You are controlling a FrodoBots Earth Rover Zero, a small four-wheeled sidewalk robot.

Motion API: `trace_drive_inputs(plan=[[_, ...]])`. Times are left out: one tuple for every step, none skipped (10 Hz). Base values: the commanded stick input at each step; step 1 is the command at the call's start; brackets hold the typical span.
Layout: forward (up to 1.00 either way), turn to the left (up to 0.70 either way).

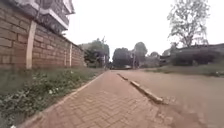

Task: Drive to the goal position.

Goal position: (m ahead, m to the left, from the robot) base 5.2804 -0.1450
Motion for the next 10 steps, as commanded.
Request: trace_drive_inputs(plan=[[0.7, 0.02], [0.7, 0.02], [0.7, 0.02], [0.7, 0.02], [0.7, 0.02], [0.7, 0.02], [0.7, 0.02], [0.7, 0.02], [0.7, 0.02], [0.7, 0.02]])
